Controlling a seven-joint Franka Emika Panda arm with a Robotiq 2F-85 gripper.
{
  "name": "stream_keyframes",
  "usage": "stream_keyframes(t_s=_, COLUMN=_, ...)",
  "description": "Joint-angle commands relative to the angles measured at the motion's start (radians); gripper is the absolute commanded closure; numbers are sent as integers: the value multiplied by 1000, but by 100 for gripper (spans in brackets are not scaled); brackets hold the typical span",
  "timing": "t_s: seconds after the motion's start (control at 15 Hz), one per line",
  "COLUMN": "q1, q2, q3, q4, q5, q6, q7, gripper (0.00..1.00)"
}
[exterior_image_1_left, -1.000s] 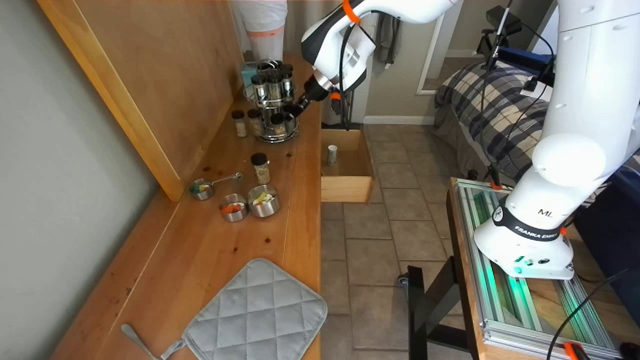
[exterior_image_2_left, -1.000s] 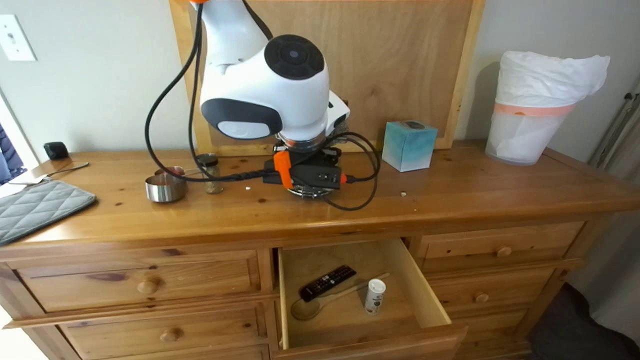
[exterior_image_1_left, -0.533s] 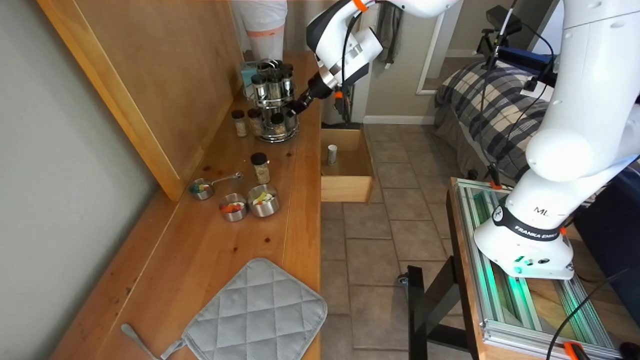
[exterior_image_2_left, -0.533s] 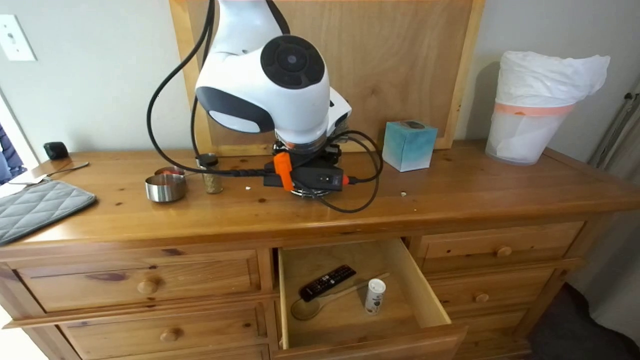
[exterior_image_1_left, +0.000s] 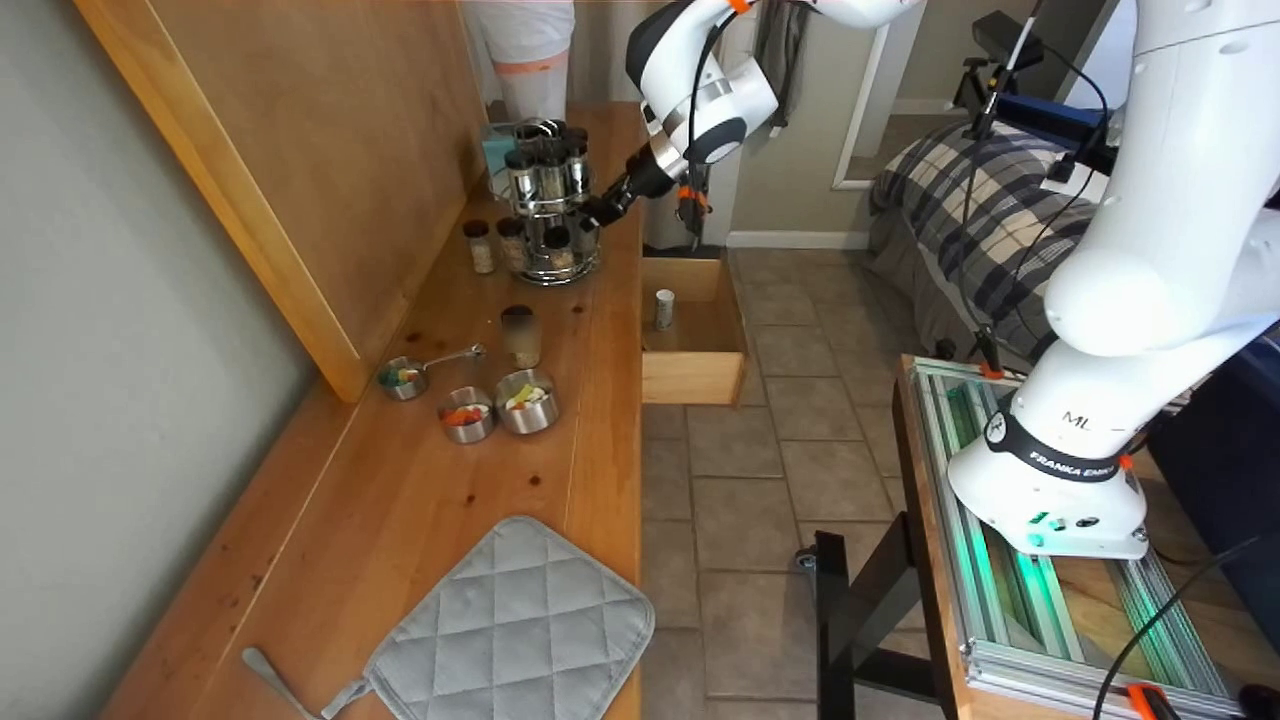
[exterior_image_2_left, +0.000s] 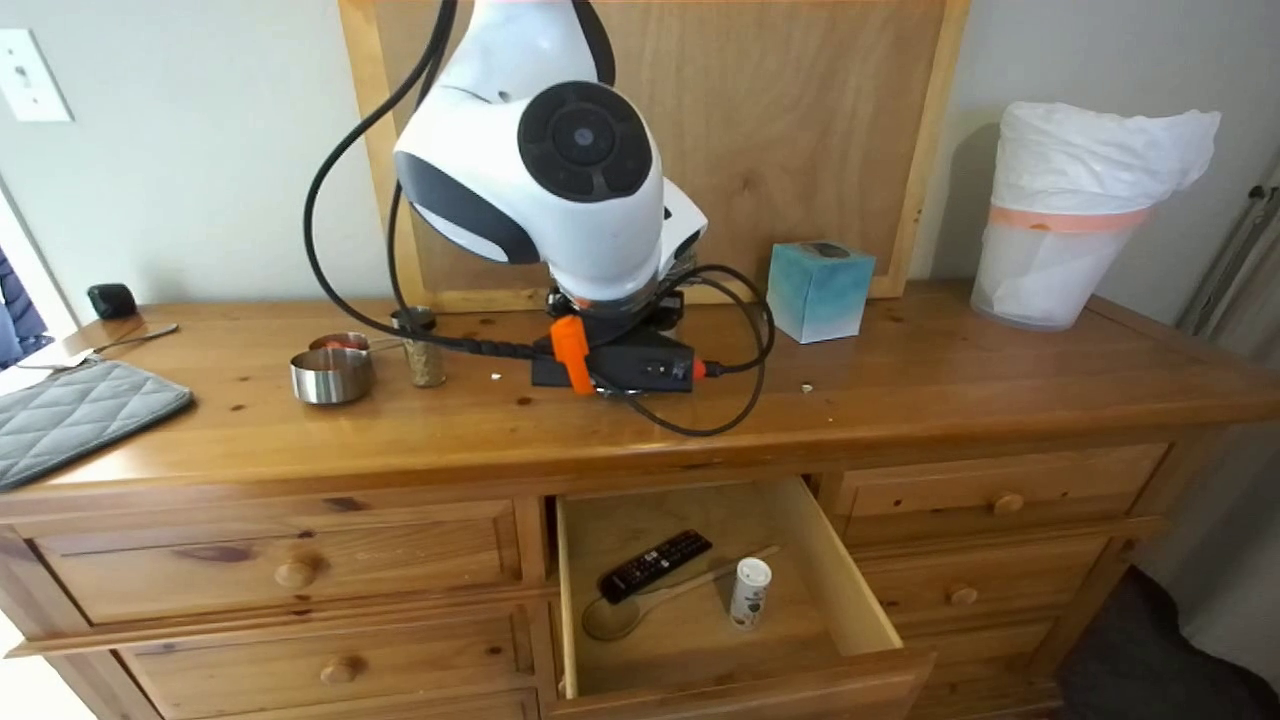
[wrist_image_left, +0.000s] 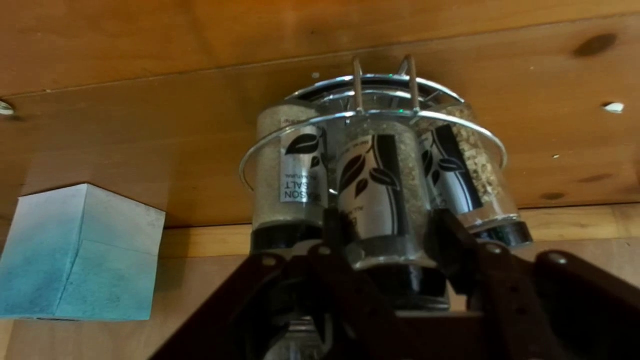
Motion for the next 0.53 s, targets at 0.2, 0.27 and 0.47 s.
stream_keyframes(t_s=0.2, q1=-68, q2=-56, q3=52, q4=-53, q5=166, q6=-41, q7=-207, gripper=77)
stream_keyframes(t_s=0.27, q1=-73, q2=-56, q3=52, q4=-54, q5=179, q6=-48, q7=-236, gripper=77)
stream_keyframes(t_s=0.47, q1=-86, q2=-44, q3=47, q4=-58, q5=201, q6=-84, q7=-297, gripper=77)
